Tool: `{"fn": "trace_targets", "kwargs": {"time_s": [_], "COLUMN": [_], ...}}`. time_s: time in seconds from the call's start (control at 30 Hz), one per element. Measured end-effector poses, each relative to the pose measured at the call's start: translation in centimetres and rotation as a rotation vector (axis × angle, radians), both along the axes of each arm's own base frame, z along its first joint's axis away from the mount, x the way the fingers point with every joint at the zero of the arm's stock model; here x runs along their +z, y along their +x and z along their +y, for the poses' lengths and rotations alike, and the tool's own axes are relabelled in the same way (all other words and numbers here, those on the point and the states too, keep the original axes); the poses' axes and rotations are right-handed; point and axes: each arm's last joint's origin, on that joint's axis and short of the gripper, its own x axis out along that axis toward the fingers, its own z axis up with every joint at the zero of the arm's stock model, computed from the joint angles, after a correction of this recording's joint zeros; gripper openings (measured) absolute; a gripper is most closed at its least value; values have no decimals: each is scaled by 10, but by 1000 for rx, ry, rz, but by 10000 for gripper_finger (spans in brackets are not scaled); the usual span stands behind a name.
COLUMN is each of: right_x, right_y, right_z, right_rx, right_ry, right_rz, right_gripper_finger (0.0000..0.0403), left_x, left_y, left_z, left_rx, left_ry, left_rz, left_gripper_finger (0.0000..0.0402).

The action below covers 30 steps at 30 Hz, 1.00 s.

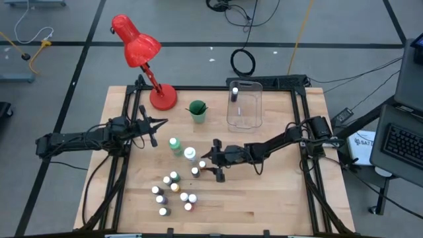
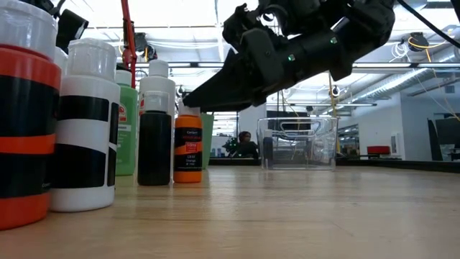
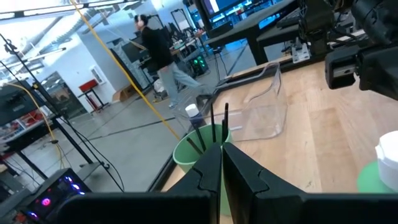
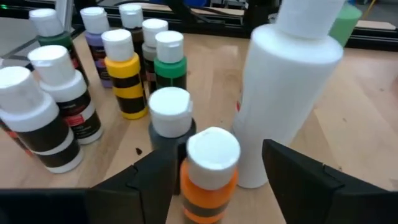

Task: Pick & Place Paint Supplies
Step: Put the orange paint bottle into the transparent bin

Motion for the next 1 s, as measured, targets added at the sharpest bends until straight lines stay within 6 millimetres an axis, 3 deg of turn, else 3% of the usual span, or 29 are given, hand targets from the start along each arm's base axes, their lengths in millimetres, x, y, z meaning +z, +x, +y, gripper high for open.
{"fn": "trace_targets", "kwargs": {"time_s": [0.5,0.63,0.8,0.9,1.0], "right_x": [-1,11,53,101,154], "right_y": [-1,-4,-21,-45,-83], "right_z": [2,3,-3,-20,-51], "right_rx": [70,131,131,72,-92], "right_ry": [33,58,44,-31,-137], "right_rz": [12,-4,5,-52,-146], "right_gripper_finger": [100,99,99,99,99], "left_x": [5,4,2,2,2], "left_y": [0,0,0,0,0], "left_z": [0,0,0,0,0], "left_rx": [-1,-1,-1,-1,-1], "left_ry": [33,23,2,-15,-27], "left_rz": [-37,-36,-20,-28,-33], "left_gripper_finger": [19,19,19,19,19]}}
